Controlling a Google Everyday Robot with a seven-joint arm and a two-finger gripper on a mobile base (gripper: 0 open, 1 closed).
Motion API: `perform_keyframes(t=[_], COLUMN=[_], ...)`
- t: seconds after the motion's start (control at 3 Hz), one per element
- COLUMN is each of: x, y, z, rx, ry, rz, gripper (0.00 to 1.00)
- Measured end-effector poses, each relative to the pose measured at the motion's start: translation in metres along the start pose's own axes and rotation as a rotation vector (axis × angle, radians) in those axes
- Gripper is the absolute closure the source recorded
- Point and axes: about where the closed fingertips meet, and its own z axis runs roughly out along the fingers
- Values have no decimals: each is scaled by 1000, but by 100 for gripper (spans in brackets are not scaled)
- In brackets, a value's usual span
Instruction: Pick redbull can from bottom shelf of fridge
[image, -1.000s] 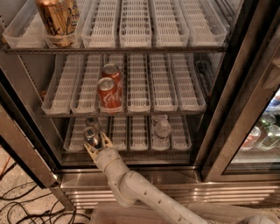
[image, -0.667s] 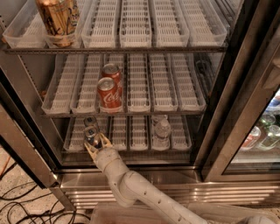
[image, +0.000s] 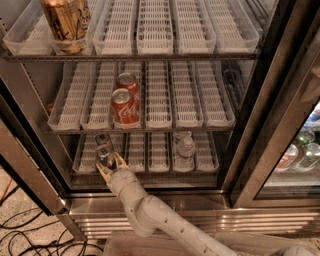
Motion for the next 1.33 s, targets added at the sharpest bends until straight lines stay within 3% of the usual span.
perform_keyframes(t=[0.33, 1.0, 1.33], x=[-13, -59, -68], y=[0, 2, 1], z=[-9, -34, -45], rx=[-17, -102, -195], ry=[-16, -90, -91], rz=[13, -27, -27], gripper=[100, 100, 100])
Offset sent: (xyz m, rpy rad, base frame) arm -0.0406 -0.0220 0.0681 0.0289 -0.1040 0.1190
